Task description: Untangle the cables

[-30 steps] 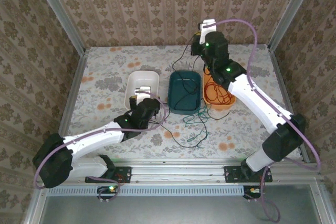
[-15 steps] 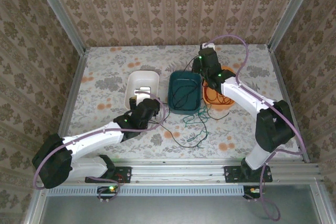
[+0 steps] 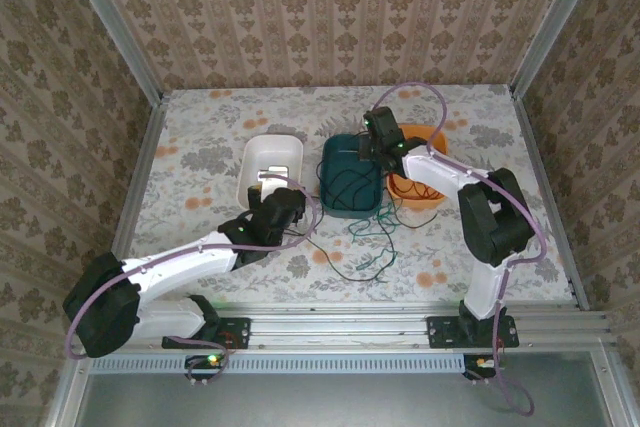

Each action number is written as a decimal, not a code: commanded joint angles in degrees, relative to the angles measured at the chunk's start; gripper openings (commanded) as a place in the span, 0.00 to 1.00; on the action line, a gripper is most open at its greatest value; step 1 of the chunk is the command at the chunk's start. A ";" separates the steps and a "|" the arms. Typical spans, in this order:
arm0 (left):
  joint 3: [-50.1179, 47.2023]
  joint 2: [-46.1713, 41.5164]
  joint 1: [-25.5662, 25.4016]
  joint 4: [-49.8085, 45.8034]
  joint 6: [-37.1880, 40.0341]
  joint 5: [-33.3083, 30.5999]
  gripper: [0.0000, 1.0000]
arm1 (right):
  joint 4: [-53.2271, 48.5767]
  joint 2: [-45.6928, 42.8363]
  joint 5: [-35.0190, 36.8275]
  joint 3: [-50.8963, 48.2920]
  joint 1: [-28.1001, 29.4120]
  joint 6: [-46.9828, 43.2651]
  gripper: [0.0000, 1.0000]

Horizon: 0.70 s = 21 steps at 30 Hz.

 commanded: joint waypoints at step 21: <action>1.87 1.36 0.27 -1.30 0.92 -0.16 0.80 | -15.22 2.28 23.42 7.17 0.55 -5.78 0.00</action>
